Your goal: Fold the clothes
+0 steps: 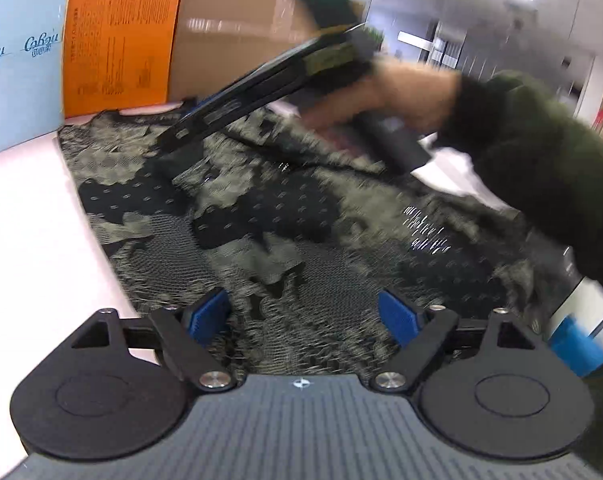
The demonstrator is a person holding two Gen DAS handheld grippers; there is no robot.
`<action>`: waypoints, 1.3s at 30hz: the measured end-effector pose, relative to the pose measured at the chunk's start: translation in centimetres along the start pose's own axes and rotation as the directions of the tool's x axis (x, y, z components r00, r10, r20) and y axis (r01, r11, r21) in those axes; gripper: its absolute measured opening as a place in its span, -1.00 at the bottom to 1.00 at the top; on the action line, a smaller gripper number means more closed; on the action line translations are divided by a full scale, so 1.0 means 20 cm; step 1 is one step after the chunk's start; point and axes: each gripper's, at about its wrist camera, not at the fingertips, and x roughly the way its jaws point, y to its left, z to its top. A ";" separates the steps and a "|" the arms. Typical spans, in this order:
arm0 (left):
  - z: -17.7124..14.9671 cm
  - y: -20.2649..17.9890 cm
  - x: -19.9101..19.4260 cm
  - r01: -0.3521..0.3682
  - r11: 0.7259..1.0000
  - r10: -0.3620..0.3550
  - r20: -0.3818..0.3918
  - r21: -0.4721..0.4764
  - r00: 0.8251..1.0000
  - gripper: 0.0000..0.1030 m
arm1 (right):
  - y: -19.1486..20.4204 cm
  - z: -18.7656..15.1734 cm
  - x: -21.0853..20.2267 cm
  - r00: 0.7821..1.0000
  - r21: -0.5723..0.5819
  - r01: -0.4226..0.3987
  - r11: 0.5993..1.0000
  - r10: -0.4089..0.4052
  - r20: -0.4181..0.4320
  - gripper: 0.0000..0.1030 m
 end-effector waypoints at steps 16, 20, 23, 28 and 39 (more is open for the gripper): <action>-0.05 0.11 0.03 0.161 0.979 -0.156 0.047 -0.128 0.987 0.78 | -0.02 -0.09 -0.10 0.997 -0.098 0.060 0.993 -0.056 0.049 -0.22; -0.05 0.07 0.05 0.177 0.981 -0.176 0.018 -0.075 0.984 0.78 | 0.11 -0.07 0.06 0.998 -0.196 0.061 0.979 -0.059 0.016 -0.13; -0.06 0.08 0.05 0.171 0.981 -0.170 0.025 -0.086 0.985 0.78 | 0.09 -0.10 0.11 0.996 -0.182 0.077 0.980 -0.084 -0.033 -0.83; -0.06 0.10 0.04 0.196 0.975 -0.193 0.037 -0.107 0.981 0.80 | -0.04 -0.20 -0.06 0.988 -0.125 0.145 0.981 -0.150 -0.026 -0.82; -0.21 0.01 -0.25 0.083 0.994 -0.075 0.112 -0.068 0.991 0.85 | -0.12 -0.36 -0.32 0.990 -0.053 0.139 0.989 -0.139 0.004 -0.29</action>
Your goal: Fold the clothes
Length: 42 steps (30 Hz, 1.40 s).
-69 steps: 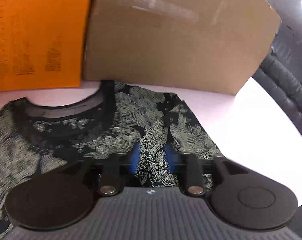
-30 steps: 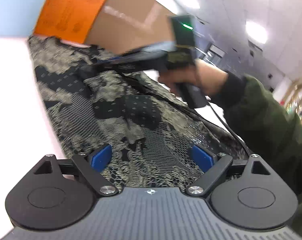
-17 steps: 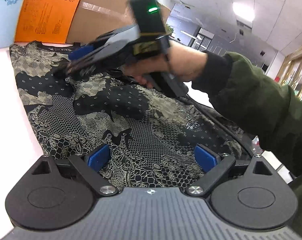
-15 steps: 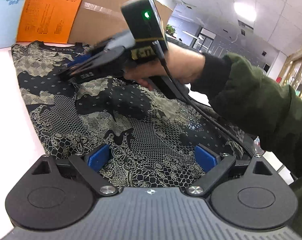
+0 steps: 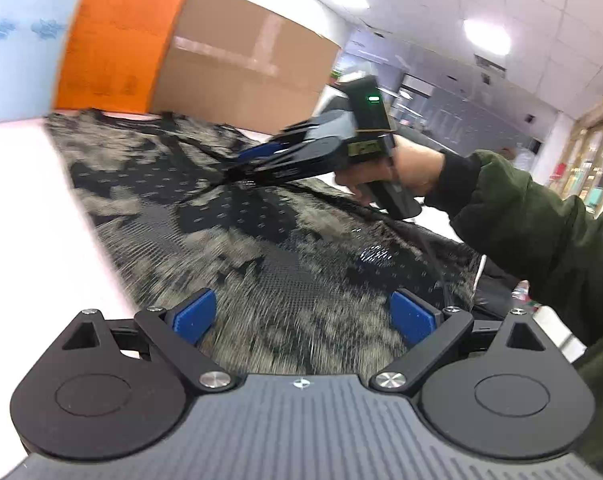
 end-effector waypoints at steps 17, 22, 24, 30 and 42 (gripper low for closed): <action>-0.39 -0.17 -0.32 -0.233 0.933 0.301 0.242 -0.272 0.922 -0.37 | 0.55 -0.44 -0.78 0.864 -0.012 -0.381 0.924 0.361 0.351 0.65; -0.33 -0.36 -0.13 -0.215 0.973 0.227 0.198 -0.081 0.954 -0.95 | 0.59 -0.46 -0.75 0.851 0.033 -0.406 0.913 0.365 0.376 0.65; -0.32 -0.44 -0.06 -0.183 0.983 0.182 0.191 -0.015 0.964 -0.94 | 0.55 -0.44 -0.74 0.852 0.074 -0.407 0.910 0.350 0.389 0.65; -0.39 -0.60 -0.07 -0.215 0.970 0.179 0.263 0.115 0.948 0.39 | 0.46 -0.42 -0.71 0.867 0.149 -0.407 0.901 0.330 0.374 0.72; -0.60 -0.72 -0.31 -0.514 0.747 0.419 0.301 0.421 0.856 0.44 | 0.38 -0.33 -0.62 0.874 0.216 -0.435 0.874 0.353 0.334 0.84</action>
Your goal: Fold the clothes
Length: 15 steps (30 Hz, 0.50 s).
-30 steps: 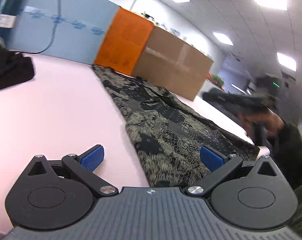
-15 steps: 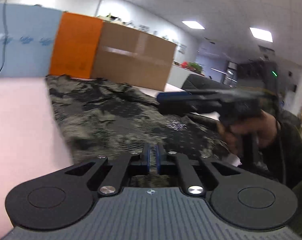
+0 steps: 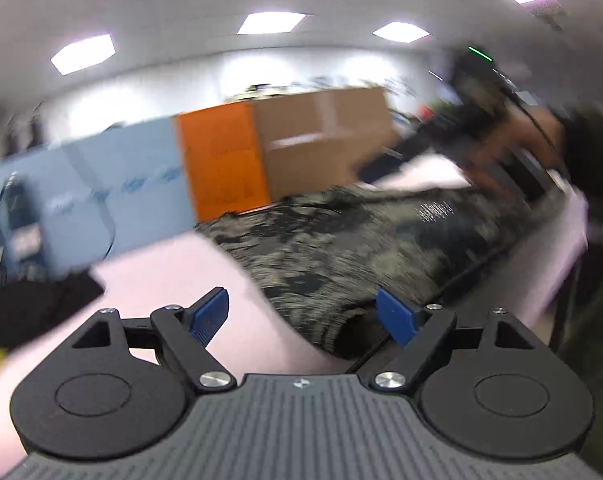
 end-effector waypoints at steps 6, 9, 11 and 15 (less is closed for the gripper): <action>0.01 0.03 0.08 0.096 0.994 -0.093 -0.059 0.055 0.994 -0.43 | -0.05 0.01 0.03 1.000 0.049 0.029 0.998 -0.028 -0.005 0.87; -0.01 0.01 0.11 0.138 0.985 -0.131 -0.071 0.105 0.989 -0.96 | -0.08 0.01 0.06 0.999 0.062 0.048 0.997 -0.046 -0.025 0.87; 0.01 0.01 0.10 0.177 0.978 -0.172 -0.052 0.109 0.984 -0.97 | -0.12 0.03 0.09 0.998 0.094 0.049 0.994 -0.046 -0.038 0.87; 0.09 0.00 0.08 0.236 0.962 -0.239 0.009 0.134 0.971 -0.97 | -0.22 0.12 0.20 0.998 0.236 0.019 0.972 -0.003 -0.069 0.88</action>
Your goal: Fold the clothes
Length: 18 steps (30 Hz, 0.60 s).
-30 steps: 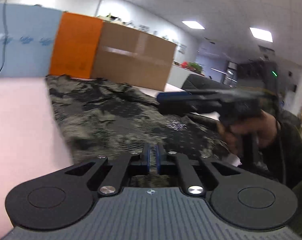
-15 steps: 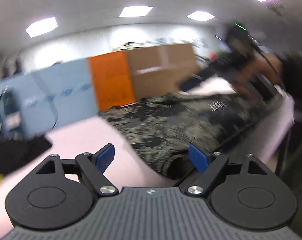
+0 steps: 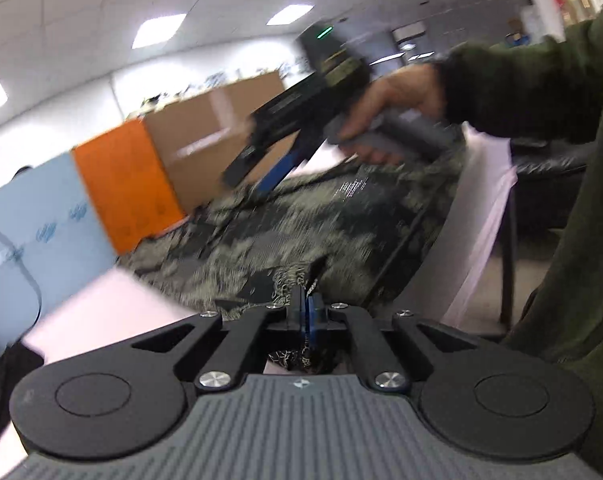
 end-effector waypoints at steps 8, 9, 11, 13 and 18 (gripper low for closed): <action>0.02 -0.07 0.03 0.022 0.991 -0.021 -0.013 0.132 1.000 -0.97 | -0.10 0.13 0.23 0.999 0.115 0.003 0.993 0.001 -0.035 0.88; 0.01 -0.07 0.03 0.017 0.990 -0.015 -0.017 0.139 1.000 -0.97 | -0.12 0.14 0.24 0.999 0.125 0.008 0.992 -0.004 -0.033 0.88; 0.00 -0.06 0.04 0.018 0.992 -0.016 -0.012 0.123 1.000 -0.97 | -0.16 0.16 0.28 0.999 0.141 0.027 0.990 -0.022 -0.034 0.88; 0.00 -0.04 0.05 0.020 0.994 -0.019 -0.004 0.104 1.000 -0.97 | -0.19 0.18 0.32 0.998 0.154 0.046 0.987 -0.039 -0.046 0.88; -0.02 0.00 0.04 0.042 0.998 -0.042 -0.001 0.051 0.999 -0.97 | -0.09 0.28 0.43 0.993 -0.005 0.081 0.997 -0.081 -0.091 0.88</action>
